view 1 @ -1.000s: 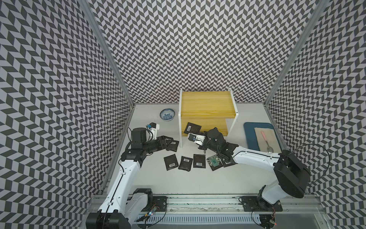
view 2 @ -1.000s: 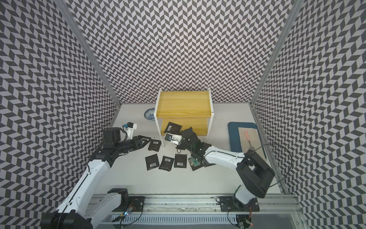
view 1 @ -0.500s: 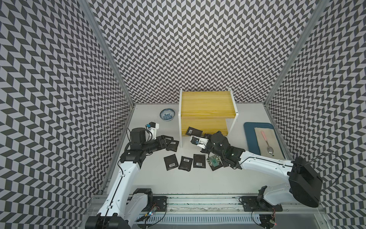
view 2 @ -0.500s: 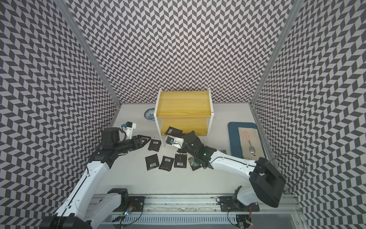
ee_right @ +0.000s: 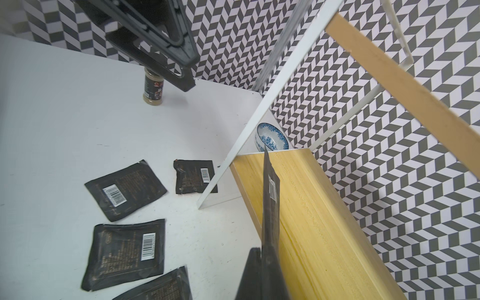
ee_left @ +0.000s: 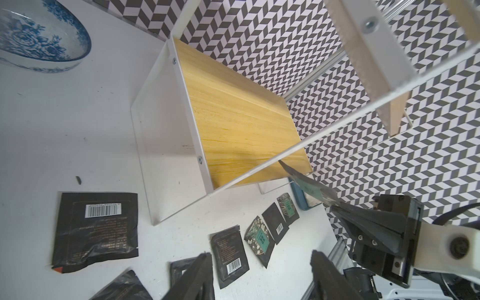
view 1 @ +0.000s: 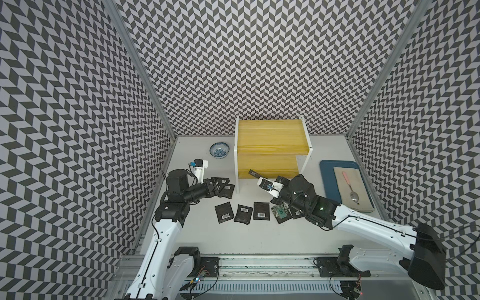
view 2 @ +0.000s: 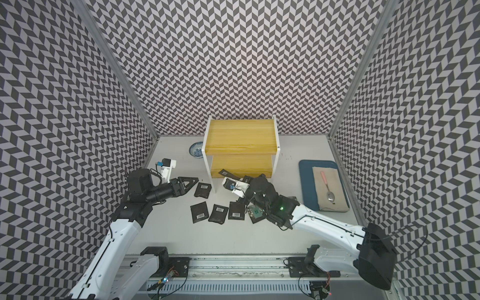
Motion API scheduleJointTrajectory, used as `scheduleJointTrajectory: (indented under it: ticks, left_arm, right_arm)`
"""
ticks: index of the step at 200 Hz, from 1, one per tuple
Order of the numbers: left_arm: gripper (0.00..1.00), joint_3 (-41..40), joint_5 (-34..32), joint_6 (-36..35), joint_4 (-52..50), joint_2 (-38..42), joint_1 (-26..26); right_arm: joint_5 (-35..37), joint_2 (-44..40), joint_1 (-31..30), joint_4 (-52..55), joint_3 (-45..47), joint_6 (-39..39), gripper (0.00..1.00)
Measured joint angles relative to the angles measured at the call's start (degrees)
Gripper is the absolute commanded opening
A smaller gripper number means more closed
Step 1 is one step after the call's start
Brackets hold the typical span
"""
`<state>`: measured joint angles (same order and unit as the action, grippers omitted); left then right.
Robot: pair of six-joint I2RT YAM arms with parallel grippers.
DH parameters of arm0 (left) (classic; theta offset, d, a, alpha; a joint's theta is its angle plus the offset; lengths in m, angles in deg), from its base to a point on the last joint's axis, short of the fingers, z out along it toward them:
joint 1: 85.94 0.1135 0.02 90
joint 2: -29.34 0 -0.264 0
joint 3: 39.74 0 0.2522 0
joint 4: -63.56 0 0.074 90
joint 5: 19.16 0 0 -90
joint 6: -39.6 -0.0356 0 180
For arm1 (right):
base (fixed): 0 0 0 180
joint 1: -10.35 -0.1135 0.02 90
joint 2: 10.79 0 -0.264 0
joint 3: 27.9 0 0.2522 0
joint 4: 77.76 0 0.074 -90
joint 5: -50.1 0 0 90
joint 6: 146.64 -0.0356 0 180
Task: Remove the tea bags from the shelf
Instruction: Pick up the tea bag from the shelf, then place the tea bag at the center of the board.
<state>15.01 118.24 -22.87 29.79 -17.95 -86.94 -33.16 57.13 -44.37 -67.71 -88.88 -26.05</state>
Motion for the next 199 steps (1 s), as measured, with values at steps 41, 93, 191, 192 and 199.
scheduleJointTrajectory:
  ticks: [41, 93, 191, 192, 199]
  left_arm:
    - [0.67, -0.28, 2.67, 0.39, 1.77, 1.66, -0.44]
    - [0.67, -1.25, 8.17, 0.2, 5.73, 3.06, -2.84]
    - [0.67, -2.1, 17.25, 2.14, 15.54, 3.48, -6.47]
    - [0.67, -2.1, 17.35, 2.16, 15.63, 3.48, -6.54]
    - [0.67, -2.1, 17.75, 2.16, 16.02, 3.48, -6.75]
  right_arm:
    - [-3.65, -5.79, -0.24, 3.74, 0.04, -4.2, 0.03]
    - [-11.98, -9.73, -0.04, 10.03, -2.34, -12.26, 0.04]
    - [-41.92, -5.64, 11.56, 15.26, -10.05, -27.69, 0.04]
    - [-42.25, -5.64, 11.67, 15.23, -10.05, -27.91, 0.04]
    - [-43.71, -5.57, 12.0, 15.26, -10.05, -28.57, 0.04]
